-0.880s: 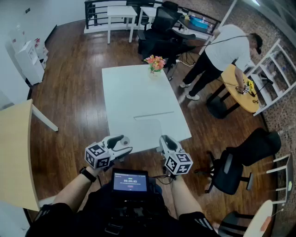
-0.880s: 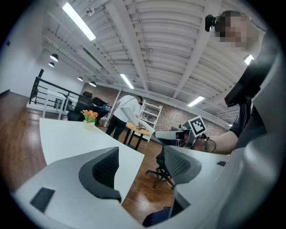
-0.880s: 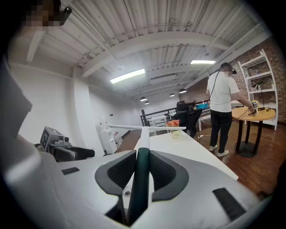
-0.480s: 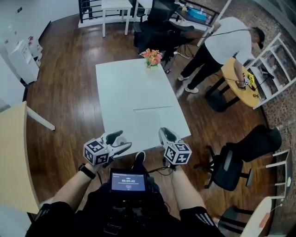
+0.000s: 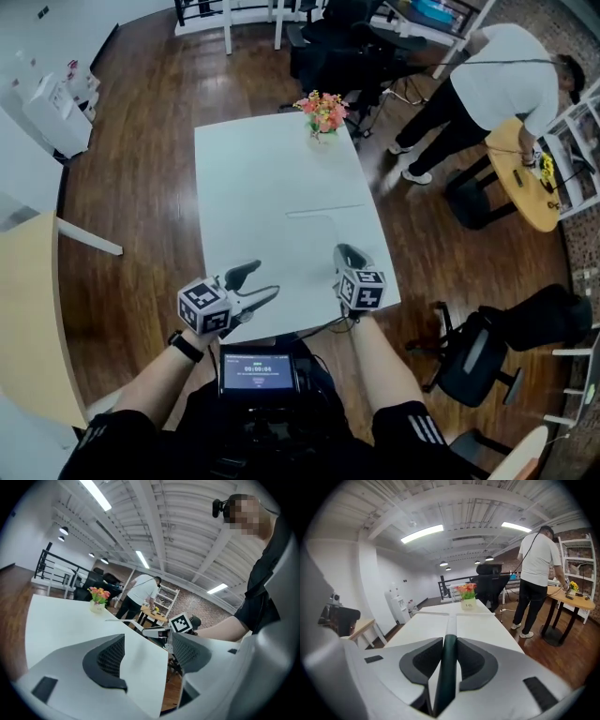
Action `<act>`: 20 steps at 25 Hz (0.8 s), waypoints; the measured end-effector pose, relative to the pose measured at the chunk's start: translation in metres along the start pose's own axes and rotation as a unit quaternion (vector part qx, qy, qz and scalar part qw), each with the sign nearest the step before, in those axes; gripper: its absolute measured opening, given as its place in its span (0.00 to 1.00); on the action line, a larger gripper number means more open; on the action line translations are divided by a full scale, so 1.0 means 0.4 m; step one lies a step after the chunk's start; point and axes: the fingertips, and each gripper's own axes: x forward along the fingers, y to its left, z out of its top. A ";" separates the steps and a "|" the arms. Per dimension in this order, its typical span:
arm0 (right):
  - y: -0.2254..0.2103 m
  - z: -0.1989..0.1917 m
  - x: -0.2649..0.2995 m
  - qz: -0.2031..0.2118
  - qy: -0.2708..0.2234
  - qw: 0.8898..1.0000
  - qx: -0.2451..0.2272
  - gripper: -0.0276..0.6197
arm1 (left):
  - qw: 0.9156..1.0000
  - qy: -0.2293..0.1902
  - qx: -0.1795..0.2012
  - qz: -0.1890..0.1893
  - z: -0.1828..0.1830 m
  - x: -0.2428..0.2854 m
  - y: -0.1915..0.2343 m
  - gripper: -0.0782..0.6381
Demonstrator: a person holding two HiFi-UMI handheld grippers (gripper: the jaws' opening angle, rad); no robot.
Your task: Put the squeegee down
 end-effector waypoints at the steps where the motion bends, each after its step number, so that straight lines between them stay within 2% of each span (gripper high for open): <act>1: -0.026 -0.009 0.038 -0.004 0.011 1.000 -0.001 0.22 | 1.000 0.000 -0.007 0.001 0.007 0.021 0.016 0.55; 9: -0.151 -0.094 0.249 -0.015 0.069 0.997 -0.016 0.22 | 0.999 0.011 -0.039 0.021 0.021 0.150 0.130 0.55; 15: -0.167 -0.146 0.301 -0.010 0.094 0.995 -0.017 0.22 | 0.998 0.021 -0.048 0.025 0.011 0.188 0.164 0.55; 20: -0.166 -0.153 0.301 -0.007 0.095 0.995 -0.017 0.22 | 0.998 0.023 -0.053 0.029 0.007 0.195 0.172 0.55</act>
